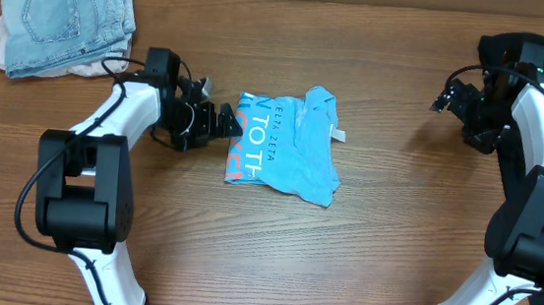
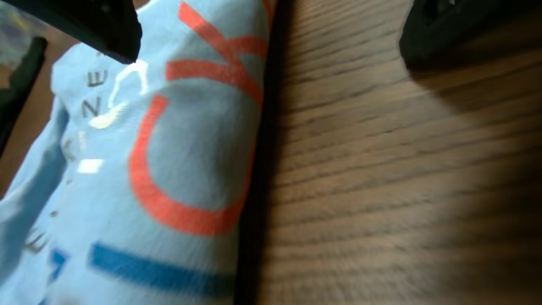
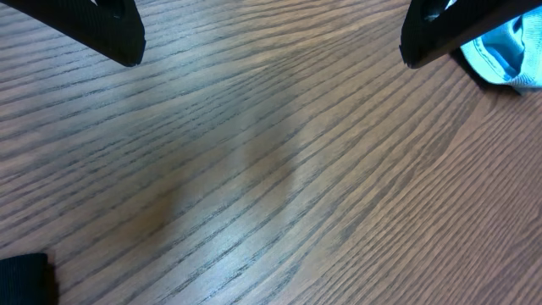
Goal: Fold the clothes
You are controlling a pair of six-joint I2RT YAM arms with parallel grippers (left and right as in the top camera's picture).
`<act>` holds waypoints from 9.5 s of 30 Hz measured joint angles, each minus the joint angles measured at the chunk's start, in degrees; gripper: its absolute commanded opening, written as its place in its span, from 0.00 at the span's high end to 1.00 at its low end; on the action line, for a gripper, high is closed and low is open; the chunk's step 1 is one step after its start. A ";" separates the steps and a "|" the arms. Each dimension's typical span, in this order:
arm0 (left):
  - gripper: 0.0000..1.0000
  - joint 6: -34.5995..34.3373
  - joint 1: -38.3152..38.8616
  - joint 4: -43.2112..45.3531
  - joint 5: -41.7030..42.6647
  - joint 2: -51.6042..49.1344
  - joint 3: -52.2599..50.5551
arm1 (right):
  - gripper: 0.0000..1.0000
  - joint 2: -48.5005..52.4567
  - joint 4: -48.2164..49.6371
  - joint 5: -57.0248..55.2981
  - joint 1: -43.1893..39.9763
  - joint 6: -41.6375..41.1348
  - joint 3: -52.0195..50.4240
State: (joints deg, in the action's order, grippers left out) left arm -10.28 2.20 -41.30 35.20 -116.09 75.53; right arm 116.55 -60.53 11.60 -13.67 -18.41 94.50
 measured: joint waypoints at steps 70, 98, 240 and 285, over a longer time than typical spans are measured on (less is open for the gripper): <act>0.96 14.49 -4.13 7.13 -47.45 -8.11 31.47 | 0.00 0.00 0.00 0.00 0.00 0.00 0.00; 0.84 13.00 -8.85 26.91 -60.59 -8.46 34.80 | 0.00 0.00 0.00 0.02 0.00 0.00 0.00; 0.34 2.97 -26.40 26.80 -39.78 -28.46 50.16 | 0.00 0.00 0.00 0.00 0.00 -0.02 0.00; 0.20 2.73 -19.54 13.03 -31.17 -24.59 53.20 | 0.00 0.00 0.00 0.00 0.00 -0.02 0.00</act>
State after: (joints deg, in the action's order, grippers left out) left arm -7.55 -17.34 -28.27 4.03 -140.68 128.73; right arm 116.55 -60.53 11.60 -13.67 -18.44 94.50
